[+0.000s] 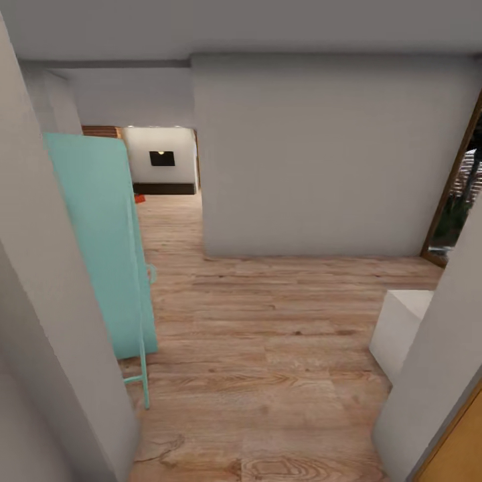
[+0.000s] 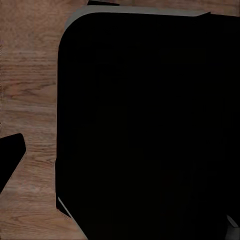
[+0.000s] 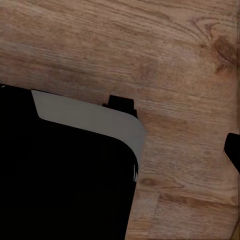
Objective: Move the two storage containers from the living room to the garage. In the garage, place one container on the floor and stack the other container on top of it (either order is fine).
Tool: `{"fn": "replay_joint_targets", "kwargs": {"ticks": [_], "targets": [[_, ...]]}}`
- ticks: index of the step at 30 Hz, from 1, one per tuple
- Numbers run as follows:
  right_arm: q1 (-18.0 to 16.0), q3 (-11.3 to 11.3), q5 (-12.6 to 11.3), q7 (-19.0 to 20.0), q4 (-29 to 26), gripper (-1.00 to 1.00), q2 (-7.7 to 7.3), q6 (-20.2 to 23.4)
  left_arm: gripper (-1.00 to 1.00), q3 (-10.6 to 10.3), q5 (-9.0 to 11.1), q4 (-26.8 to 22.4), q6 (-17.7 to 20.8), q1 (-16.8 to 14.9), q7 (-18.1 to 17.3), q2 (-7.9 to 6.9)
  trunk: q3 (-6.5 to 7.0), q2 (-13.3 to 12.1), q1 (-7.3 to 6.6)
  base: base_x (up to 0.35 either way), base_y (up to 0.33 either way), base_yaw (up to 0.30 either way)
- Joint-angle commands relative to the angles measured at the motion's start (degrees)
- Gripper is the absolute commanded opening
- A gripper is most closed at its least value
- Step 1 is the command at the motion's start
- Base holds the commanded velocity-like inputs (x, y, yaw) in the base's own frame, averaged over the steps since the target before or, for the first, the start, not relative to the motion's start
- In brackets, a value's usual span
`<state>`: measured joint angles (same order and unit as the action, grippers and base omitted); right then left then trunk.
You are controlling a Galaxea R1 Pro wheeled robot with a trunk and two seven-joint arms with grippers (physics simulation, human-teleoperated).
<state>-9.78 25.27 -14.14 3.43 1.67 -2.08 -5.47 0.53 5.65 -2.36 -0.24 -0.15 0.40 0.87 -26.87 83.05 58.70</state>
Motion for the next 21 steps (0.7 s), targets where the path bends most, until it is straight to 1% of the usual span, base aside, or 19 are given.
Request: {"fn": "replay_joint_targets", "kwargs": {"ticks": [1,3,6,21], "targets": [[-0.07,0.39,-0.61,0.3,0.18,1.0,0.03,-0.33,1.0,0.0,0.59,-0.01,-0.03,0.0,0.04,0.01,-0.06,0.03,0.03,0.322,0.0,-0.168],[-0.06,0.39,-0.62,0.31,0.18,1.0,0.04,-0.32,1.0,0.0,0.59,-0.01,-0.03,0.01,0.04,0.01,-0.06,0.03,0.03,0.322,0.0,-0.169],[-0.06,0.39,-0.58,0.28,0.18,1.0,0.04,-0.25,1.0,0.0,0.59,-0.01,-0.03,-0.02,0.04,0.01,-0.06,0.03,0.03,0.322,0.0,-0.063],[-0.06,0.81,-0.37,0.35,0.18,1.0,-0.12,-0.03,1.0,0.0,0.59,-0.01,-0.02,0.0,0.04,0.07,-0.06,0.03,0.03,0.322,0.0,-0.006]]}}
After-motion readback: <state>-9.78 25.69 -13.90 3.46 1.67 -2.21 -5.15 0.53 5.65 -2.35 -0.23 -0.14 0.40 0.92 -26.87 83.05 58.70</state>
